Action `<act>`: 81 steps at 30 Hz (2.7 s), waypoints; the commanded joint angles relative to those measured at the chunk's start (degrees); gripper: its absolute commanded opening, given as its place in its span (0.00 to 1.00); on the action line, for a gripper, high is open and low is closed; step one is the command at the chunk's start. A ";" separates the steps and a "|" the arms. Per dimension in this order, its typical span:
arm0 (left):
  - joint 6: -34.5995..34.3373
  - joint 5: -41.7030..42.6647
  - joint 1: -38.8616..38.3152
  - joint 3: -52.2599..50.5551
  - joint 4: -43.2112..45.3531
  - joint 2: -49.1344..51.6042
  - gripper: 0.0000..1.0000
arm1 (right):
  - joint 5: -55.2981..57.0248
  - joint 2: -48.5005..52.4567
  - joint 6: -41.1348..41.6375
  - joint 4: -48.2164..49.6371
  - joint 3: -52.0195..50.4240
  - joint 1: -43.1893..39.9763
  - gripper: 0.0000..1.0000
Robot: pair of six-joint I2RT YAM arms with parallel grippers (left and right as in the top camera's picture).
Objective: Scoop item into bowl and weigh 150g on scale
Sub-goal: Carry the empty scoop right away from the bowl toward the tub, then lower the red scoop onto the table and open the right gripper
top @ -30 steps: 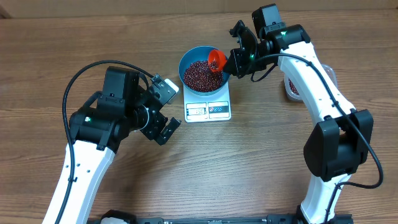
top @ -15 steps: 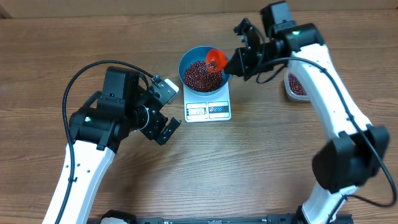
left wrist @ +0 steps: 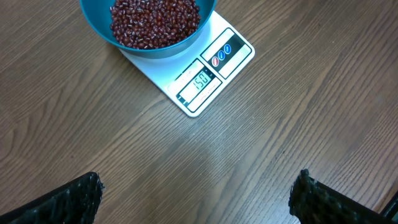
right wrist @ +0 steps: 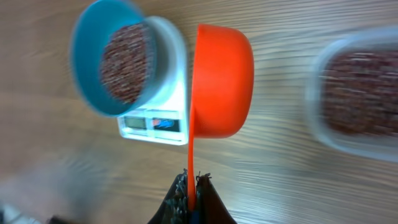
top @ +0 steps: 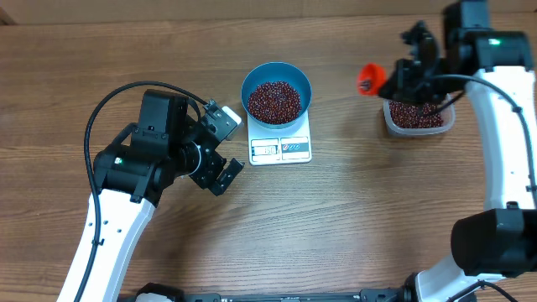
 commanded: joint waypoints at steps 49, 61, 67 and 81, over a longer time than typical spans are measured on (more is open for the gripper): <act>0.02 0.04 -0.11 1.49 0.04 0.37 1.00 | 16.96 -16.85 8.70 -3.82 -10.49 1.60 0.04; 0.02 0.04 -0.11 1.49 0.04 0.37 1.00 | -8.46 -31.30 8.55 6.84 -28.44 -4.42 0.04; 0.02 0.04 -0.11 1.49 0.04 0.37 1.00 | -19.78 -33.44 8.72 16.52 -44.57 -4.42 0.04; 0.02 0.02 -0.11 1.49 0.04 0.37 1.00 | -22.29 -33.38 10.27 33.70 -65.33 -4.59 0.04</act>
